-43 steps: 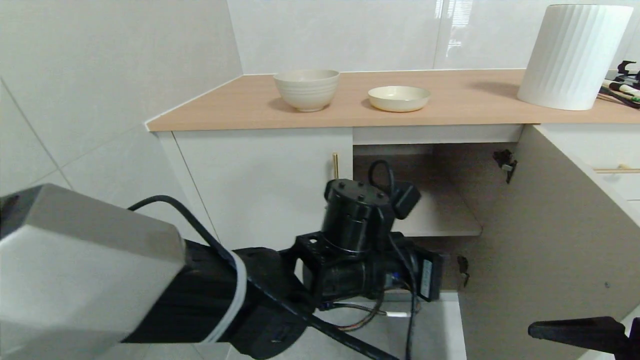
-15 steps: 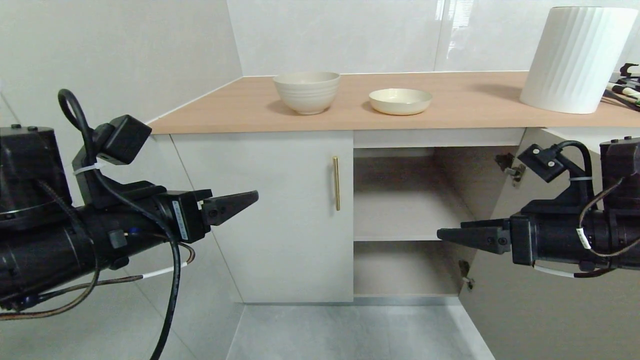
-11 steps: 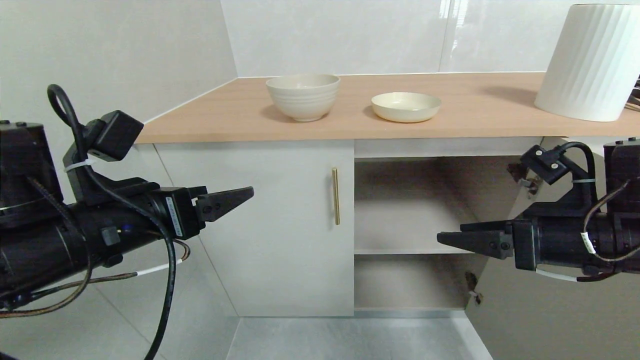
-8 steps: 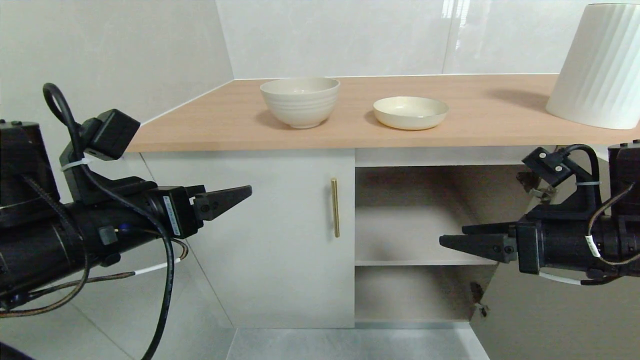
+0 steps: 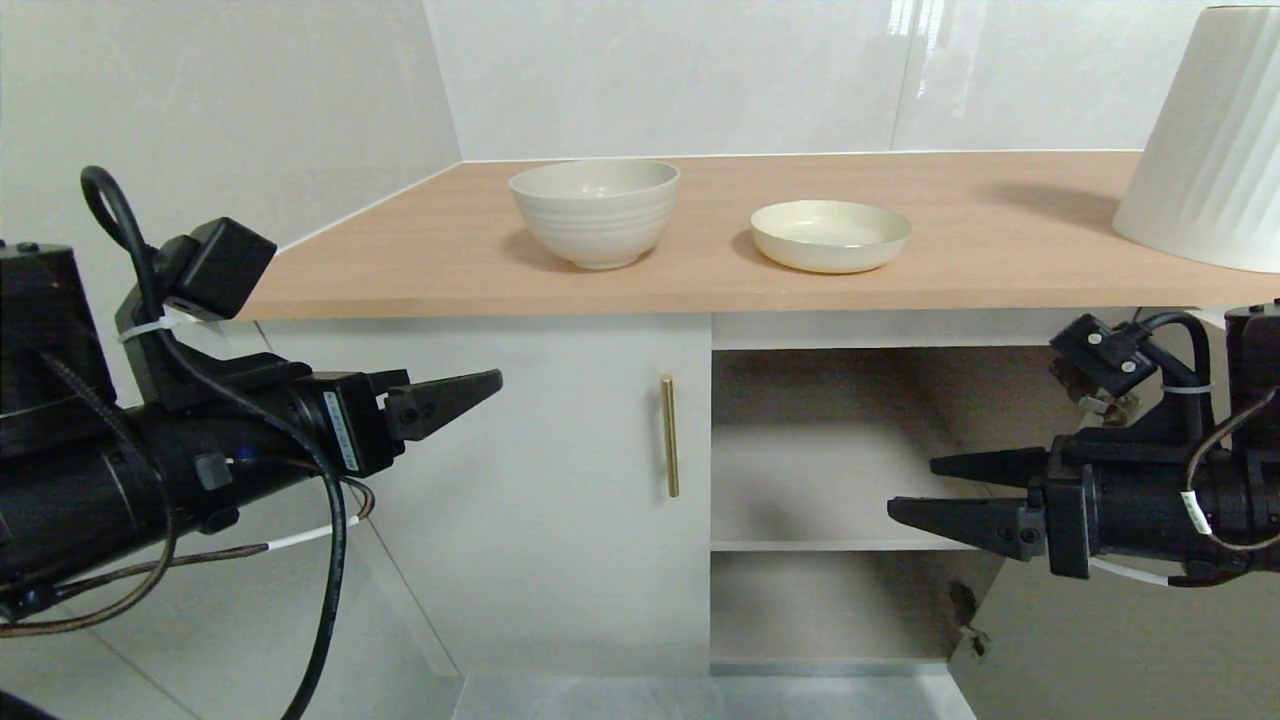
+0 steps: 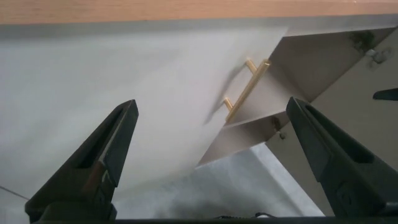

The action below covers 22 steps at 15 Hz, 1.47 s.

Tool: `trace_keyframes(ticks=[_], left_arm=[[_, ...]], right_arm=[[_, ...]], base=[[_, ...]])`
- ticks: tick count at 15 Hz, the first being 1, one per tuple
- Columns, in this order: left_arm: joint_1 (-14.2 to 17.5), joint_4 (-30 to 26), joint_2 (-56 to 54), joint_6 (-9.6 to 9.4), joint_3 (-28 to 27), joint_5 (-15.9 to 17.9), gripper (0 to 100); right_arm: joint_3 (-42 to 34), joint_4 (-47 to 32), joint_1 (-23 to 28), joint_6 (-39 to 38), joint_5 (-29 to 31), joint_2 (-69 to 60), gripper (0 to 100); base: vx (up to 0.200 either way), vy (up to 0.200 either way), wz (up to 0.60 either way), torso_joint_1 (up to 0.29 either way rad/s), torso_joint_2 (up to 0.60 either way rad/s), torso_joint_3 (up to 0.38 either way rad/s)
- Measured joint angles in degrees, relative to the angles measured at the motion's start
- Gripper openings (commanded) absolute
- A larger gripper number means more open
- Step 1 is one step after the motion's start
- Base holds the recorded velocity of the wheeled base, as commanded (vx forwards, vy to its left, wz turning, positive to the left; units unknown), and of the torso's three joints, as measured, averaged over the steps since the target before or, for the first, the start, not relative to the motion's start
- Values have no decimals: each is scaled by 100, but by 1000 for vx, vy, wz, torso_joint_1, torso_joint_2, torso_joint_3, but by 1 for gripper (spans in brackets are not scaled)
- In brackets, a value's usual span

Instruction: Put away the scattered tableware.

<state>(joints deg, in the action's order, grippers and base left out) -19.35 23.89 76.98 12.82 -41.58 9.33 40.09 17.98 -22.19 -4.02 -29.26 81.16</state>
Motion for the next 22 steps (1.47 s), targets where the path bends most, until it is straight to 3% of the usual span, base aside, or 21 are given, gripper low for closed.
trace_keyframes(ticks=[8,22], left_arm=[[55,11,35,15,-9,28,100],[74,2,121,20,-1,38,100]], right_arm=[[-66,27,-7,17,-11,-206,100],[-74,119,0,15,6,-222,100]], base=[[0,0,0,85,-354,-228],[0,0,0,229,-473,-268]])
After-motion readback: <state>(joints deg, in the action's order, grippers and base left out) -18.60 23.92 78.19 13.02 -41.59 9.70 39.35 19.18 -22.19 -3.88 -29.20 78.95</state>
